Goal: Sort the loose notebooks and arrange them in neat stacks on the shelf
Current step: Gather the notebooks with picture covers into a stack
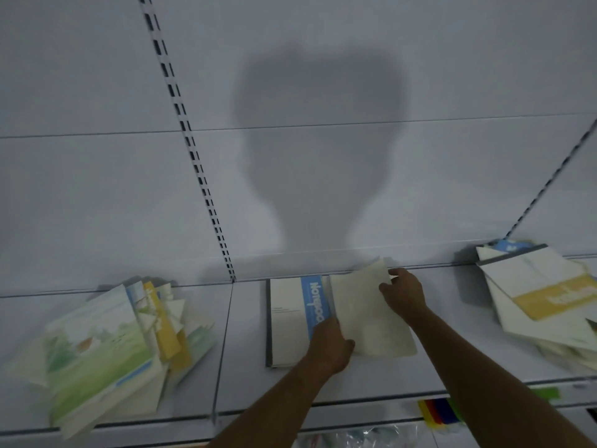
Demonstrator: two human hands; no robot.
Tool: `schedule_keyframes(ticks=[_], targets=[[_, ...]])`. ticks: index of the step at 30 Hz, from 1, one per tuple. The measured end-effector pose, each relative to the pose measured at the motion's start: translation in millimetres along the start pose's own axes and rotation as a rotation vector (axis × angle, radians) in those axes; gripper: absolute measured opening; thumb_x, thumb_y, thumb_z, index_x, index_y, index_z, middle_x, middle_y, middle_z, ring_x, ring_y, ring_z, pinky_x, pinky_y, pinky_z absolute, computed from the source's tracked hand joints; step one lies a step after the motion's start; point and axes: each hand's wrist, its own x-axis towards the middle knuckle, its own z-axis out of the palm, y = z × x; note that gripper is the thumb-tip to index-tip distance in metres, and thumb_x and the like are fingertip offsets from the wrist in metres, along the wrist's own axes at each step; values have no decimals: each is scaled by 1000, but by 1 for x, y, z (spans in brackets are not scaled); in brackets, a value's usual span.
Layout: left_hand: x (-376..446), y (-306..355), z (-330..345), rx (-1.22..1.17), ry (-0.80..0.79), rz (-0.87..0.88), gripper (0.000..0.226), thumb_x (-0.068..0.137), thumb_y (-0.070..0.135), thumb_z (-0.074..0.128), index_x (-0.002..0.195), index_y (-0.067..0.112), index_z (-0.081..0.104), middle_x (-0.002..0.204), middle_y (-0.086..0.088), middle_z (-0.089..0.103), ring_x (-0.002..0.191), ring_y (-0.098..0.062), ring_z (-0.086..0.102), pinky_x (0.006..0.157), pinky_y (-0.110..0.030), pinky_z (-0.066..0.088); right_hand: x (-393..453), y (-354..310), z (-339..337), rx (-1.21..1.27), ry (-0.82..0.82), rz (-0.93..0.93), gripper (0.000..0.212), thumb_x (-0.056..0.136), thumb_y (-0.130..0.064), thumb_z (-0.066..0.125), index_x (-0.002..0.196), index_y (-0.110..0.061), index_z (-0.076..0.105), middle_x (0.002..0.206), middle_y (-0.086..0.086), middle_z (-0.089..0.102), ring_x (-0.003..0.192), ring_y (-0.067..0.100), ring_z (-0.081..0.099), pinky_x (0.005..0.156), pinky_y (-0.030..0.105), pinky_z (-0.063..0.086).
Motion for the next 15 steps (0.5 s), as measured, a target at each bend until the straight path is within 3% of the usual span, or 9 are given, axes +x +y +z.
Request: schedule_keyframes(ticks=[3, 7, 15], targets=[[2, 3, 8, 67, -20, 12, 31, 89, 16, 60, 115, -1, 56, 117, -18, 60, 108, -27, 58, 87, -28, 46, 5, 8, 0, 7, -18, 14, 43, 77, -9, 63, 120, -5, 60, 105, 15, 69, 95, 28, 64, 83, 30, 48], [3, 4, 12, 133, -7, 33, 26, 91, 16, 56, 113, 2, 55, 117, -17, 58, 105, -25, 57, 77, -22, 41, 10, 16, 3, -25, -54, 25, 49, 78, -10, 64, 126, -4, 56, 115, 16, 65, 106, 30, 61, 89, 31, 46], [0, -1, 6, 157, 48, -26, 29, 89, 22, 56, 111, 3, 56, 115, -14, 59, 102, -24, 59, 75, -21, 44, 7, 12, 18, -53, -106, 20, 53, 81, -16, 63, 131, -4, 53, 127, 16, 60, 120, 29, 53, 102, 31, 38]])
